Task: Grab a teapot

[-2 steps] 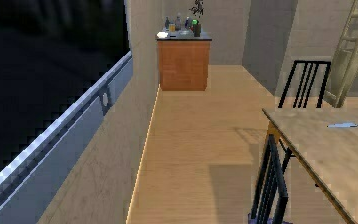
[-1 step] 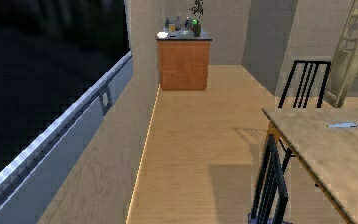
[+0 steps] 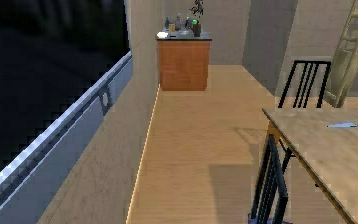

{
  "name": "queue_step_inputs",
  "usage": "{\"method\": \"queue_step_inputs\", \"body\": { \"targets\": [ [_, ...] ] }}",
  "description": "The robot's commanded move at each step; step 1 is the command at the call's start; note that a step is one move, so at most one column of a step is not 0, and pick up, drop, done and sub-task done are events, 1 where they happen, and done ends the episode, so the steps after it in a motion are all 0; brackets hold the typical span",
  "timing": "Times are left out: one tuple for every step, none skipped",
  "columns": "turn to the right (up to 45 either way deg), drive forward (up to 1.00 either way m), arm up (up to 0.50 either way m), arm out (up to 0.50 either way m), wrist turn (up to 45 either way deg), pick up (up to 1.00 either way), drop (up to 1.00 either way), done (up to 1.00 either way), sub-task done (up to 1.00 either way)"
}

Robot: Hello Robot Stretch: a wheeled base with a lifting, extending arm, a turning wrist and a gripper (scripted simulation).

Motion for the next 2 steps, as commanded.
{"method": "queue_step_inputs", "body": {
  "targets": [
    [0.0, 0.0, 0.1, 0.0, 0.0, 0.0, 0.0, 0.0, 0.0],
    [0.0, 0.0, 0.0, 0.0, 0.0, 0.0, 0.0, 1.0, 0.0]
  ]
}}
